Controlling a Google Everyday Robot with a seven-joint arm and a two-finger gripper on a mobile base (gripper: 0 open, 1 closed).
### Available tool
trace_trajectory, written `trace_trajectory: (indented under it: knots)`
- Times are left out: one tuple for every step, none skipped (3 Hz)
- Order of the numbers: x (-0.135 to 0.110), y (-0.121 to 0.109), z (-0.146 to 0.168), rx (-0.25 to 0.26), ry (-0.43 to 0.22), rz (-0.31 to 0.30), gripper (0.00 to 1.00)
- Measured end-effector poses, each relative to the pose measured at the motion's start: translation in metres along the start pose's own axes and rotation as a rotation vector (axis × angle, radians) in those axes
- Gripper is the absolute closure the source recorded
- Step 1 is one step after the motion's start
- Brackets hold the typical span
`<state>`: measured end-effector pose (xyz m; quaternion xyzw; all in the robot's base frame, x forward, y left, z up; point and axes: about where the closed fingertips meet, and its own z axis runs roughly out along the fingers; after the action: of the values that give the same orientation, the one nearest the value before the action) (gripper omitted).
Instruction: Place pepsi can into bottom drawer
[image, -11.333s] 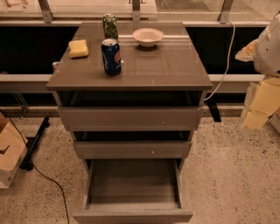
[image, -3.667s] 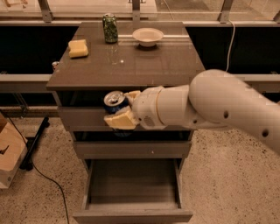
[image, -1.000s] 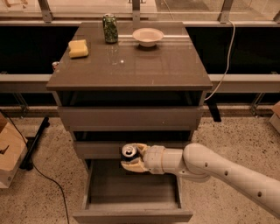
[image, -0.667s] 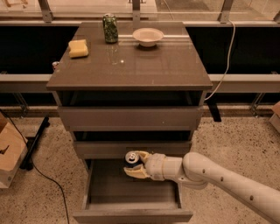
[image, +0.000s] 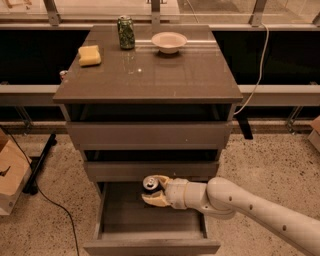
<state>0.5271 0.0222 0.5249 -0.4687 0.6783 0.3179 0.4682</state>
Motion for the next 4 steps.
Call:
trace_trajectory:
  knots:
    - [0.031,-0.005,0.013,0.015,0.01,0.0,1.0]
    - [0.066,-0.008,0.027,0.027,0.0,0.013,1.0]
    - [0.099,-0.012,0.043,0.033,-0.016,0.024,1.0]
    - [0.127,-0.015,0.056,0.036,-0.043,0.04,1.0]
